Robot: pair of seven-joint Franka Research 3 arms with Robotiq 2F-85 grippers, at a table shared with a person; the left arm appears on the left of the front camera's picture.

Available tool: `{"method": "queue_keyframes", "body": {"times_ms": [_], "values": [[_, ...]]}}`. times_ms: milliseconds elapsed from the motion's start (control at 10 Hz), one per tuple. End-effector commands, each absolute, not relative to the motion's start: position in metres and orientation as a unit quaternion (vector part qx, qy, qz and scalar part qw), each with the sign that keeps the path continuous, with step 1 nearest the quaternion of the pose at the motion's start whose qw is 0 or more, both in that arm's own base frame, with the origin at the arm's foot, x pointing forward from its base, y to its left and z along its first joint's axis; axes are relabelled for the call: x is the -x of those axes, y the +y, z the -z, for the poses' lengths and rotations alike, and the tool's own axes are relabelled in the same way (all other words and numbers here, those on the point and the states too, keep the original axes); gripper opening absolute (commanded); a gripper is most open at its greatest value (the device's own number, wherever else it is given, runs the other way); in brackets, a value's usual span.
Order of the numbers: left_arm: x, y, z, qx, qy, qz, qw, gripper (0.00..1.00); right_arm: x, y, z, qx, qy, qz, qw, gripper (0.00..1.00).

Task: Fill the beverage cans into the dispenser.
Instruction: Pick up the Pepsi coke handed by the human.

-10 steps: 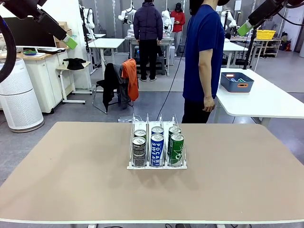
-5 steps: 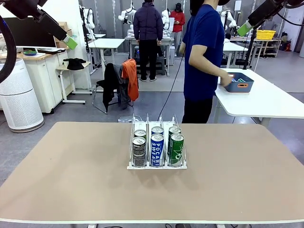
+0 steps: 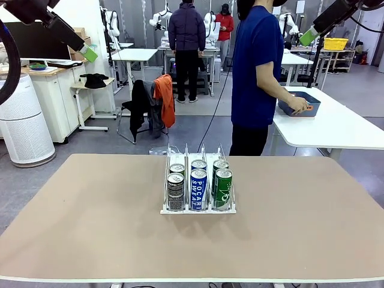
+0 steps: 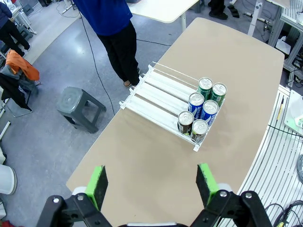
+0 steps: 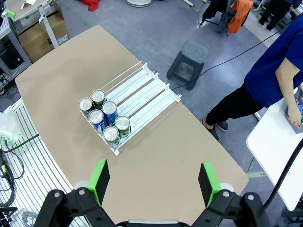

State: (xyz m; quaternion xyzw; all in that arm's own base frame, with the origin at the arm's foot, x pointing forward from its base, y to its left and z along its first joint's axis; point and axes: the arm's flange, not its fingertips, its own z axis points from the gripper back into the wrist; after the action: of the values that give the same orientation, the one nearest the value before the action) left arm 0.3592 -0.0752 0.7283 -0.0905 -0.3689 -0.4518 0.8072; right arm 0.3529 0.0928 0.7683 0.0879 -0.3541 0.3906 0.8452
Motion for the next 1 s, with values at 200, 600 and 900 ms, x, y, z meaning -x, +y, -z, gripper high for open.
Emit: {"method": "queue_keyframes", "body": {"times_ms": [200,600,900], "values": [[-0.3595,-0.0733,-0.7275,0.088,-0.366,0.45,0.81,1.0,-0.3524,0.0926,-0.7688,-0.088,-0.355,-0.39,0.845,1.0],[-0.3595,-0.0733,-0.7275,0.088,-0.366,0.45,0.81,1.0,-0.3524,0.0926,-0.7688,-0.088,-0.355,-0.39,0.845,1.0],[-0.3595,-0.0733,-0.7275,0.088,-0.366,0.45,0.81,1.0,-0.3524,0.0926,-0.7688,-0.088,-0.355,-0.39,0.845,1.0]]}}
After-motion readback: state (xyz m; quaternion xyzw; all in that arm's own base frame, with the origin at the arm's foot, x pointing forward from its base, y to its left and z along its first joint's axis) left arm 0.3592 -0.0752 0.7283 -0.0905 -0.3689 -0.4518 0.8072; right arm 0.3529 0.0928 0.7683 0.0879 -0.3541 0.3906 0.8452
